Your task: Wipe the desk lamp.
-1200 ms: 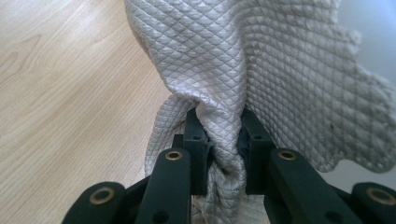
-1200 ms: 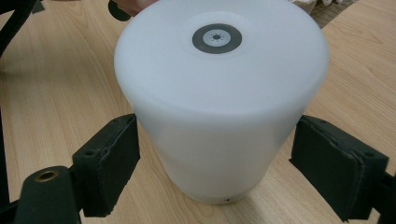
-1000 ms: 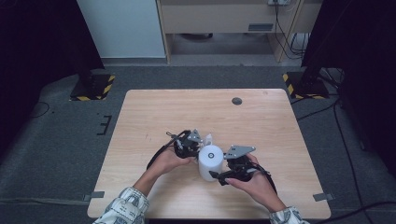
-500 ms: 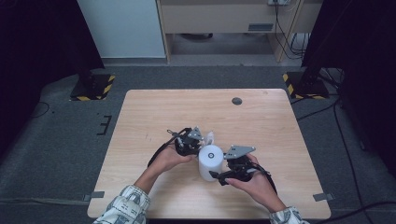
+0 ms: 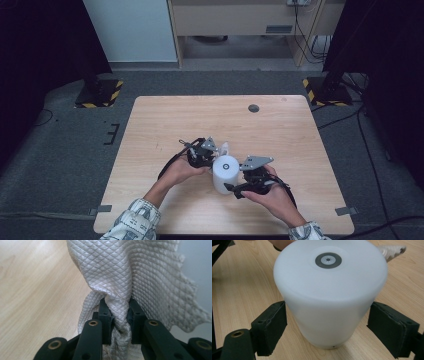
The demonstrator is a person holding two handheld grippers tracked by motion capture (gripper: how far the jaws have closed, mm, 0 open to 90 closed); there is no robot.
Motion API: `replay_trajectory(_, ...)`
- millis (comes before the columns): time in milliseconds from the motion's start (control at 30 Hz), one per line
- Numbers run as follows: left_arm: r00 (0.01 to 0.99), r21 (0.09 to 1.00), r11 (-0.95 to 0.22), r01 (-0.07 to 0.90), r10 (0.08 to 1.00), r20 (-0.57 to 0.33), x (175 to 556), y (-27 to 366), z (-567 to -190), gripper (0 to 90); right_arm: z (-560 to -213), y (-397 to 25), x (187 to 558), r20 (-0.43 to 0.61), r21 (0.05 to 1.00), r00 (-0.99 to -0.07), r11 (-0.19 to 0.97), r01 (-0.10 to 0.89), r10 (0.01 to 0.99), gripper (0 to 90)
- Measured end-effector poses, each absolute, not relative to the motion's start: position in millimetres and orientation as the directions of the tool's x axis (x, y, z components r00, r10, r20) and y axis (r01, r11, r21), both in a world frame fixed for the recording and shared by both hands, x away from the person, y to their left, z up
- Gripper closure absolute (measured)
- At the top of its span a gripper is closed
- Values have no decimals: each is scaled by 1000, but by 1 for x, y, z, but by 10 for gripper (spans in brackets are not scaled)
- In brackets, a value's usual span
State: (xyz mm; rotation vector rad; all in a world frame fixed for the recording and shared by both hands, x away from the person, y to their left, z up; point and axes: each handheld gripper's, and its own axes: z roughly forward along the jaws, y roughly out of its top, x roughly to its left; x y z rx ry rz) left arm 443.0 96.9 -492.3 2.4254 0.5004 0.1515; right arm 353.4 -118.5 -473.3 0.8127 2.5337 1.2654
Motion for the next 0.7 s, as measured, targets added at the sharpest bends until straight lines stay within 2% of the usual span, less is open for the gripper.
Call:
replay_trajectory(367,920,619,-719,317,391,-17,442,100,-493,760,-473,-119,353,66,785,-830,484,386,554,163)
replay_trajectory(700,928,622,-727,290,372,2,417,117,-485,760,-472,-122,355,62,787,-822,479,389,566,171)
